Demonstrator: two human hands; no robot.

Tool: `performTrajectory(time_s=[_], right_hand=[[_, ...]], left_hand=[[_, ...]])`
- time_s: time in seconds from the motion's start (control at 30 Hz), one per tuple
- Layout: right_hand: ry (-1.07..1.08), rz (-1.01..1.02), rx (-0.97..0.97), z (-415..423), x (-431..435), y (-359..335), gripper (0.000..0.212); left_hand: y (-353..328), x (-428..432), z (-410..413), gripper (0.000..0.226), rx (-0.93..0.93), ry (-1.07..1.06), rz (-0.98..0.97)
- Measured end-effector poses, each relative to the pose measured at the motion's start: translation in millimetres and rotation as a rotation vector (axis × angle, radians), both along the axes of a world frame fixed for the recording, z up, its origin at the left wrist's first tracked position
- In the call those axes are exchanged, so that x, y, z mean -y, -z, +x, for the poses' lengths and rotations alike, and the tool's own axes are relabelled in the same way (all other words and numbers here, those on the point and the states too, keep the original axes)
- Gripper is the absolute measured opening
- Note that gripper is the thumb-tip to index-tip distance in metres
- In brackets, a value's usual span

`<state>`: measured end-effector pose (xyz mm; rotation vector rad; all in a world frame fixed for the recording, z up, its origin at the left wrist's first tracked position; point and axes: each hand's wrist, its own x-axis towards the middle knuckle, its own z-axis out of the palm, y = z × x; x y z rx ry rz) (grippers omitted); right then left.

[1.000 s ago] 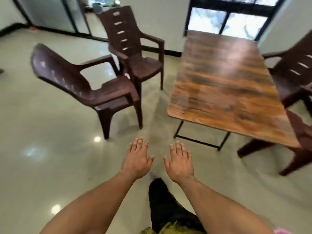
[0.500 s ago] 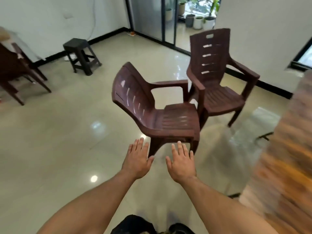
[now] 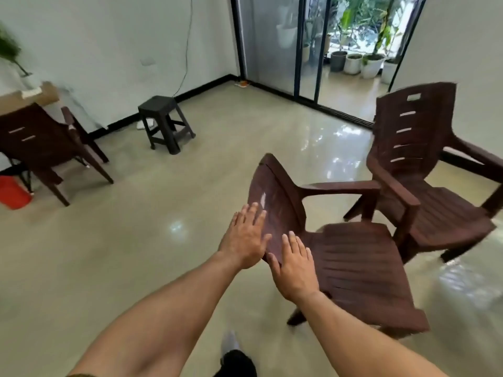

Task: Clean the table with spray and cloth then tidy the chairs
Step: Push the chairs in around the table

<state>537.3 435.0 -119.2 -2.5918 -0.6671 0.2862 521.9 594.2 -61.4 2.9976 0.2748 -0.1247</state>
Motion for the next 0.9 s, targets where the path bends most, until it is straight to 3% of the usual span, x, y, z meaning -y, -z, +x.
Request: performTrajectory(time_s=[0.17, 0.3, 0.53, 0.77, 0.9], right_hand=[[0.103, 0.059, -0.125, 42, -97, -7, 0.089], [0.178, 0.069, -0.184, 68, -128, -2, 0.089], [0.348, 0.194, -0.332, 115, -147, 18, 0.091], [0.450, 0.058, -0.399, 123, -156, 6, 0.104], [0.639, 0.185, -0.597, 121, -161, 1, 0.115]], left_hand=[[0, -90, 77, 0.068, -0.081, 0.292, 0.041], [9, -117, 130, 0.069, -0.150, 0.515, 0.101], [26, -139, 212, 0.072, -0.232, 0.805, 0.190], [40, -146, 258, 0.076, -0.240, 1.121, 0.188], [49, -140, 274, 0.077, -0.216, 1.311, 0.141]])
